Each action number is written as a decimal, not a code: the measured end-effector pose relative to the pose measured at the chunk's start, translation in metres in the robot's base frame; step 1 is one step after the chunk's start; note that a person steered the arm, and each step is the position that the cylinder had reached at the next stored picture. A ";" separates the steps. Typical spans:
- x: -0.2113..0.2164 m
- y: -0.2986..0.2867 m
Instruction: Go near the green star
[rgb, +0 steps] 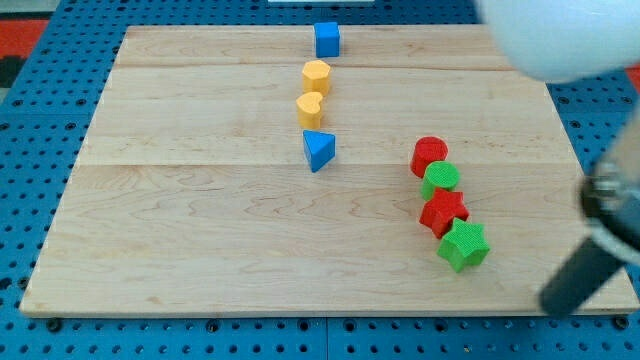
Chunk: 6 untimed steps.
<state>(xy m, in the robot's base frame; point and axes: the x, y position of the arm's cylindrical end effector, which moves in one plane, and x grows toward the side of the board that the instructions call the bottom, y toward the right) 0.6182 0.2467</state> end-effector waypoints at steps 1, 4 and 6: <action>-0.001 0.032; -0.008 0.049; -0.026 -0.017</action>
